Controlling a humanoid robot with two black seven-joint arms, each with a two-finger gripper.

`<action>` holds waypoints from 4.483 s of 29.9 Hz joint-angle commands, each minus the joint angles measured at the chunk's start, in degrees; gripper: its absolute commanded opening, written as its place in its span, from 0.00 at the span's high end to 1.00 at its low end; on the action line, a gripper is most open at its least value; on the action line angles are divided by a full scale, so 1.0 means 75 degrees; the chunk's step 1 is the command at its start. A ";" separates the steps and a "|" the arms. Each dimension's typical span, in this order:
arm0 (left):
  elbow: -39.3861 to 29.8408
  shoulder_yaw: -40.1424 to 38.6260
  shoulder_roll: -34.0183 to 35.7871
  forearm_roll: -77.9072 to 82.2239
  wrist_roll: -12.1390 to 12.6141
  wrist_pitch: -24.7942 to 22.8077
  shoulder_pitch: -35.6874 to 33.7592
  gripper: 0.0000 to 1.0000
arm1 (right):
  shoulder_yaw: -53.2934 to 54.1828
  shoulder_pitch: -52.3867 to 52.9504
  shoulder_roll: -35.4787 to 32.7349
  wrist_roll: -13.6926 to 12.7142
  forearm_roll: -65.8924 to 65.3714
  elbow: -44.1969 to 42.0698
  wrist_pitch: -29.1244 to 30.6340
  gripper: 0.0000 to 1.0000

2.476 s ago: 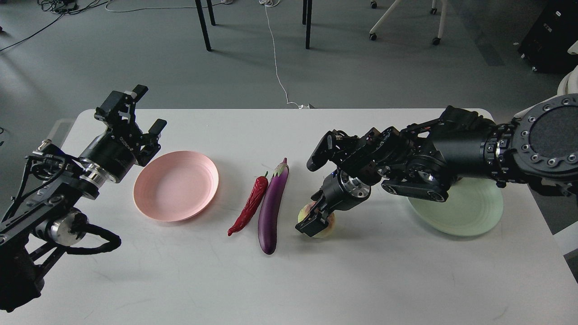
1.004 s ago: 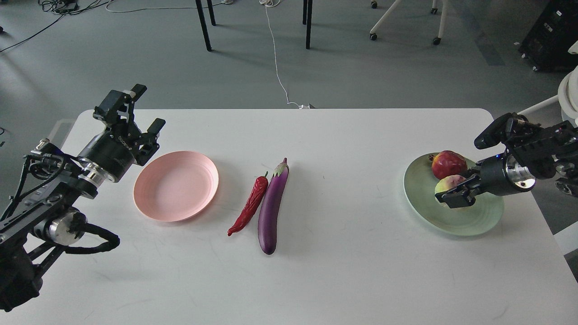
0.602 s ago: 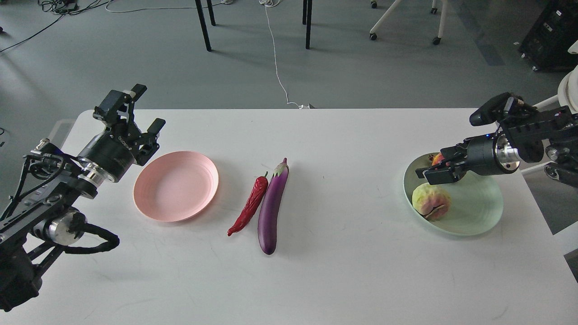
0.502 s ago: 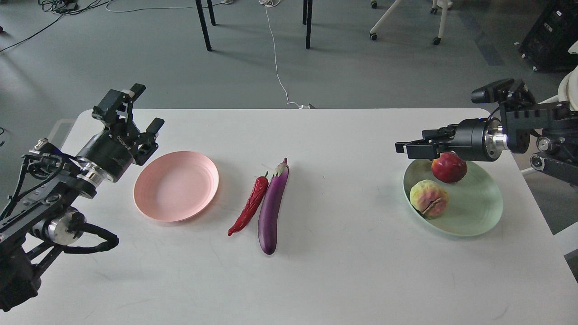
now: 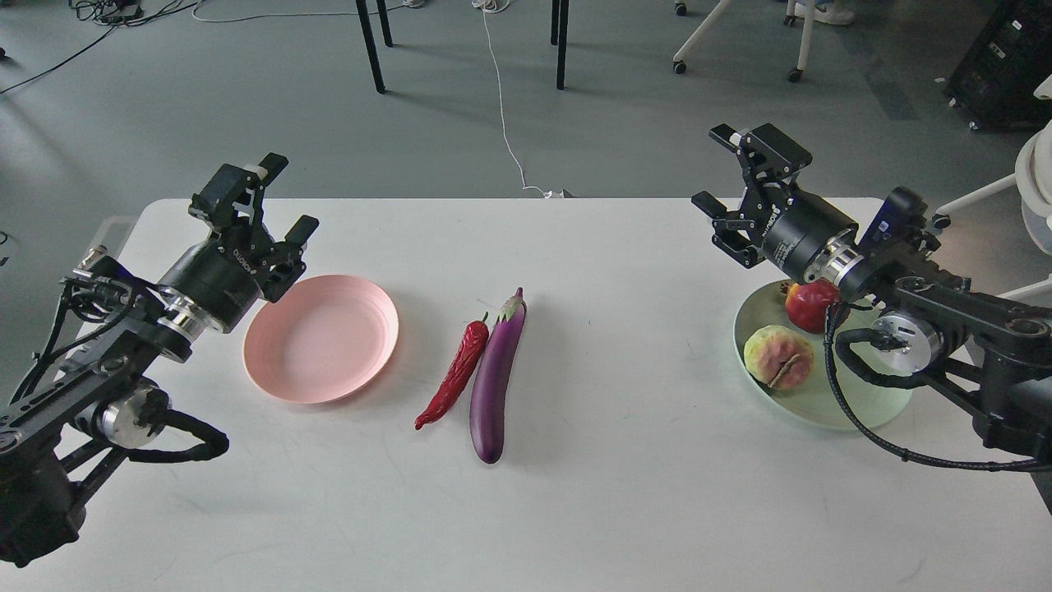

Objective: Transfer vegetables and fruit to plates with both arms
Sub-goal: 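Raise the right gripper away from the green plate, then reach the left gripper to the purple eggplant and grasp it, then lift the eggplant and lower it onto the pink plate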

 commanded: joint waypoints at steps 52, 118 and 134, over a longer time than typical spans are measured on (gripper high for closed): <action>0.0511 0.4075 -0.1814 1.0246 0.1877 -0.1368 -0.2907 0.16 | 0.1106 -0.1445 -0.0979 0.0002 0.1229 -0.1326 0.1706 0.05; -0.0755 0.3196 0.1314 0.7093 0.1889 -0.1673 -0.3716 0.88 | 0.1118 -0.1538 -0.0955 0.0002 0.1182 -0.1315 0.1706 0.05; 0.1085 0.3254 0.1795 0.7187 0.1291 -0.1591 -0.2743 0.80 | 0.1106 -0.1538 -0.0897 0.0002 0.1123 -0.1315 0.1706 0.05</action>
